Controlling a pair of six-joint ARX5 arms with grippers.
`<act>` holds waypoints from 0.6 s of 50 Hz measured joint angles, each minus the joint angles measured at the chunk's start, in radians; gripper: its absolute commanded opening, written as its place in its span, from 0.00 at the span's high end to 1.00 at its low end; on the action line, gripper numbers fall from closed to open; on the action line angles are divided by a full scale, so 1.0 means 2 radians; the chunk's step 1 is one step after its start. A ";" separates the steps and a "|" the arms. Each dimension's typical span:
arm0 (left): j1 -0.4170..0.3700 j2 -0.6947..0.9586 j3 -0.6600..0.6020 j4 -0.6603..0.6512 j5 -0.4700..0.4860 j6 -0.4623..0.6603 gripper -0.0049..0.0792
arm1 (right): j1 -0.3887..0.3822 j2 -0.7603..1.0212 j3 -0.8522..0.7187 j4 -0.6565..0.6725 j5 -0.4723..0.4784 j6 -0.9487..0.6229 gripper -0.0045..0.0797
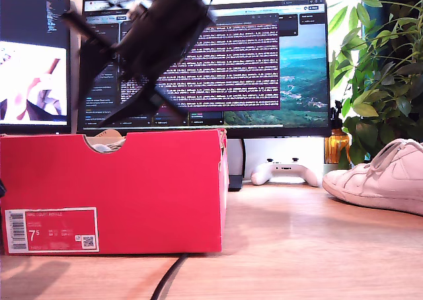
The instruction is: Pack the white shoes by picking the first shoe and placing it inside the red shoebox, left side, then picking and rotating the second shoe and placing it in the shoebox
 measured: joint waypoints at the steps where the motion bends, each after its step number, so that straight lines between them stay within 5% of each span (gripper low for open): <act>1: 0.000 0.000 0.000 0.000 0.000 0.000 0.97 | -0.008 0.000 0.008 -0.015 -0.010 -0.008 0.58; 9: 0.000 0.000 0.000 0.000 0.000 0.000 0.97 | -0.067 0.000 0.051 -0.108 0.002 -0.055 0.58; 18: 0.000 0.000 0.000 0.000 0.000 0.000 0.97 | -0.100 -0.001 0.068 -0.232 0.122 -0.008 0.58; 30: 0.000 0.000 0.000 0.000 0.000 0.000 0.97 | -0.100 -0.002 0.068 -0.359 0.261 0.090 0.57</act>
